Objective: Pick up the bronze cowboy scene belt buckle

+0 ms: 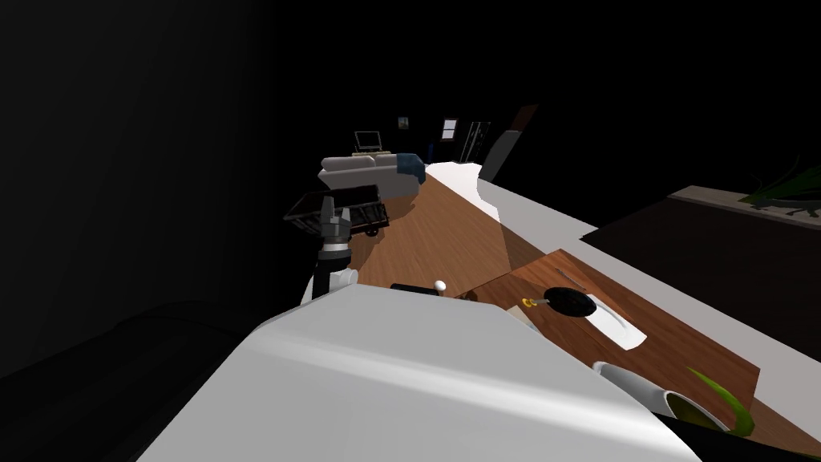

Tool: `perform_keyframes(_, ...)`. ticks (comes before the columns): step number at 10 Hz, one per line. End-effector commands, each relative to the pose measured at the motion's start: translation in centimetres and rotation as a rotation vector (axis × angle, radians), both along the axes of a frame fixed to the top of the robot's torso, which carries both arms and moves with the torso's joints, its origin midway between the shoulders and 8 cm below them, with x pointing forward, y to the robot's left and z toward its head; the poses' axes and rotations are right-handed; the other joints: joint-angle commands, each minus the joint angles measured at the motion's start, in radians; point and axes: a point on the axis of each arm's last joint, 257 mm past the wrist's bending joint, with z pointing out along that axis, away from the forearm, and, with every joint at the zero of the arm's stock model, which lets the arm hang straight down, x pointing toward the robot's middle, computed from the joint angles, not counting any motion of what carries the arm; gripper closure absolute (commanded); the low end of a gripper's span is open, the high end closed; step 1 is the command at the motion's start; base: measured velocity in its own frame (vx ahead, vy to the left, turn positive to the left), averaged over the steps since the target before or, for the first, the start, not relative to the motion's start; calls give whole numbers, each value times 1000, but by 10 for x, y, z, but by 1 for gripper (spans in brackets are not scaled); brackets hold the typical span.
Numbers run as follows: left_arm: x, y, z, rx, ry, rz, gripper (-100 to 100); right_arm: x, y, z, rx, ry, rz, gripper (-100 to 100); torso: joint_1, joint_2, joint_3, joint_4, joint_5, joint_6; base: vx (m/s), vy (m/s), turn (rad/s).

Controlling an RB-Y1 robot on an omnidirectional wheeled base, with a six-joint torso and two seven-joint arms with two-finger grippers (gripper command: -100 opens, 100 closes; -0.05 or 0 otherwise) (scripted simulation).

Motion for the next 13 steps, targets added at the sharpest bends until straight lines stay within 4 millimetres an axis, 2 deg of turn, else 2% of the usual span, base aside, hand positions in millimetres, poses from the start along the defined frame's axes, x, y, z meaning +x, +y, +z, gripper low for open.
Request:
perform_keyframes(1, 0, 0, 0, 0, 0, 0, 0, 0, 0, 0, 0, 0, 0, -100, 0, 0, 0, 0, 0, 0, 17, -30, -6)
perform_keyframes(2, 0, 0, 0, 0, 0, 0, 0, 0, 1, 0, -2, 2, 3, 100, 2, 1, 0, 0, 0, 0, 1, -7, -4)
perform_keyframes(6, 0, 0, 0, 0, 0, 0, 0, 0, 1, 0, -1, 2, 3, 100, 1, 0, 0, 0, -1, -1, 0, 0, 0)
perform_keyframes(7, 0, 0, 0, 0, 0, 0, 0, -1, 1, 0, -2, 2, 3, 0, 1, -1, 0, 0, -1, -1, 0, 0, 0)
perform_keyframes(8, 0, 0, 0, 0, 0, 0, 0, 0, -11, 2, -2, -1, -4, 100, 1, -1, 0, 0, -1, -1, -12, 50, 83)
perform_keyframes(12, 0, 0, 0, 0, 0, 0, 0, -5, -44, 10, -3, -2, -23, 100, 7, 2, 1, 0, -1, -1, -29, 91, 63)
perform_keyframes(13, 0, 0, 0, 0, 0, 0, 0, -5, -44, 10, -2, -3, -26, 100, 7, 2, 1, 0, -1, -1, -17, 50, 7)
